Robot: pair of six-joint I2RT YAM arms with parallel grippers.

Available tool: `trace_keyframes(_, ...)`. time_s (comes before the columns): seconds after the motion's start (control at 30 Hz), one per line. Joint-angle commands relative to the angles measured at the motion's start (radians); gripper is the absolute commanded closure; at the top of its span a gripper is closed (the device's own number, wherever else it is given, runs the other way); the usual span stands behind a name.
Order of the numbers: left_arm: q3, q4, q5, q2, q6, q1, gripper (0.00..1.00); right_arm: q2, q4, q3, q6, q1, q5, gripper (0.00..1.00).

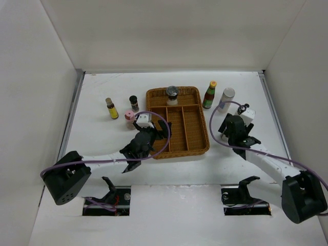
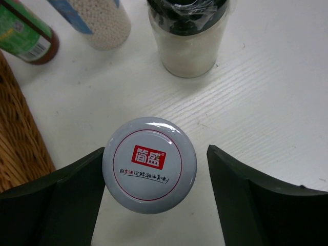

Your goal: Organize the condiment bottles

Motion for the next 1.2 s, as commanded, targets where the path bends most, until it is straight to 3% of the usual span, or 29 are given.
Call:
trace_keyframes(0.0,0.002,0.058,0.015,-0.008,-0.011,-0.001,0.02,0.032,0.051,0.044,-0.034,-0.007,-0.015,0.26)
trace_keyframes(0.13,-0.009,0.058,0.012,-0.040,-0.011,0.005,0.03,-0.001,0.054,0.053,-0.036,-0.002,0.016,0.57)
trace_keyframes(0.23,-0.026,0.058,0.003,-0.083,-0.011,0.020,0.03,-0.130,0.020,0.079,-0.060,0.097,0.106,0.59)
trace_keyframes(0.37,-0.049,0.058,-0.015,-0.146,-0.011,0.051,0.04,-0.196,-0.064,0.243,-0.111,0.273,0.124,0.60)
trace_keyframes(0.47,-0.066,0.058,-0.038,-0.172,-0.014,0.075,0.04,-0.089,-0.042,0.389,-0.128,0.378,0.070,0.60)
trace_keyframes(0.6,-0.081,0.055,-0.052,-0.187,-0.020,0.098,0.04,0.130,0.148,0.528,-0.204,0.406,-0.030,0.60)
trace_keyframes(0.87,-0.107,0.052,-0.052,-0.224,-0.030,0.126,0.04,0.592,0.298,0.847,-0.343,0.273,-0.071,0.60)
trace_keyframes(1.17,-0.098,0.058,-0.043,-0.184,-0.033,0.126,0.04,0.834,0.256,1.032,-0.323,0.173,-0.174,0.58)
